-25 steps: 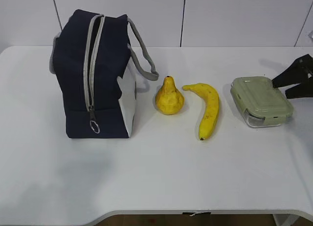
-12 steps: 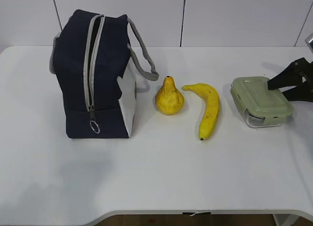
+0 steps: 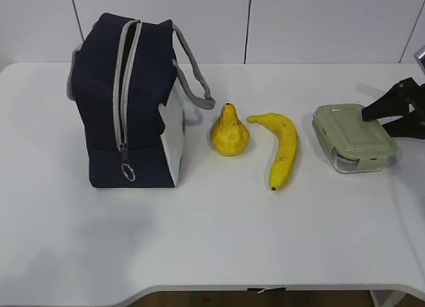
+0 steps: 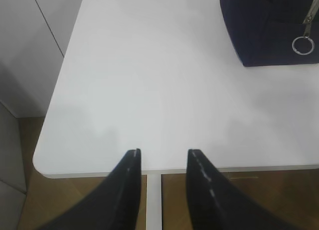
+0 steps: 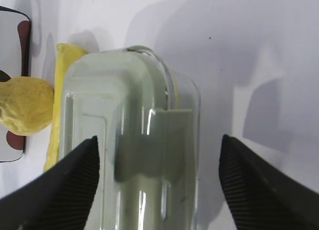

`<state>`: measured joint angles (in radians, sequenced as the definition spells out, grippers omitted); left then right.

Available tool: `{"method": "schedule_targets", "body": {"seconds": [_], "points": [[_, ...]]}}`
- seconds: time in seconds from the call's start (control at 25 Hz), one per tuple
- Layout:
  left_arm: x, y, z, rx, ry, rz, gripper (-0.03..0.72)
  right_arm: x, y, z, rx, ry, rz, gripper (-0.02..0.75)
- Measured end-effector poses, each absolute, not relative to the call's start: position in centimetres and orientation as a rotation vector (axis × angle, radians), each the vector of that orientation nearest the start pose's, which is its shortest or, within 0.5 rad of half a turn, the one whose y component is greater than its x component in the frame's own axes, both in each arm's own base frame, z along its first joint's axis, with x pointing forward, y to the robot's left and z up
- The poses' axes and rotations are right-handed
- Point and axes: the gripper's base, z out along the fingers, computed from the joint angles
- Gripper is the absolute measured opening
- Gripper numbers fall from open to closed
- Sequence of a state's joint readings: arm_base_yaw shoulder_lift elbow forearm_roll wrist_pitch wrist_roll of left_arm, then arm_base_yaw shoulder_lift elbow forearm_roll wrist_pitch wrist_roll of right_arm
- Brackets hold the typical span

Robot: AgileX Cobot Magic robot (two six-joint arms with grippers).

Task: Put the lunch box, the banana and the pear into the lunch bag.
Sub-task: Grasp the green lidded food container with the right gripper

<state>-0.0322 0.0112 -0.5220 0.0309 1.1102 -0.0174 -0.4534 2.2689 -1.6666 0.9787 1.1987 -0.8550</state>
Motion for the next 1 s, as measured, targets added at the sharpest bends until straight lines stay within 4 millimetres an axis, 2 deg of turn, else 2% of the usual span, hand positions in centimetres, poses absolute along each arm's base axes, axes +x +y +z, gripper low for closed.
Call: {"method": "schedule_targets", "body": {"seconds": [0.4, 0.68, 1.0], "points": [[-0.8, 0.3, 27.9, 0.013, 2.083, 0.007, 0.241, 42.9, -13.4, 15.2, 0.088, 2.550, 1.028, 0.589], [-0.8, 0.3, 27.9, 0.013, 2.083, 0.007, 0.241, 42.8, -13.1, 17.0, 0.081, 2.533, 1.009, 0.589], [-0.8, 0.3, 27.9, 0.013, 2.083, 0.007, 0.241, 41.5, -12.0, 18.8, 0.067, 2.532, 1.004, 0.589]]}}
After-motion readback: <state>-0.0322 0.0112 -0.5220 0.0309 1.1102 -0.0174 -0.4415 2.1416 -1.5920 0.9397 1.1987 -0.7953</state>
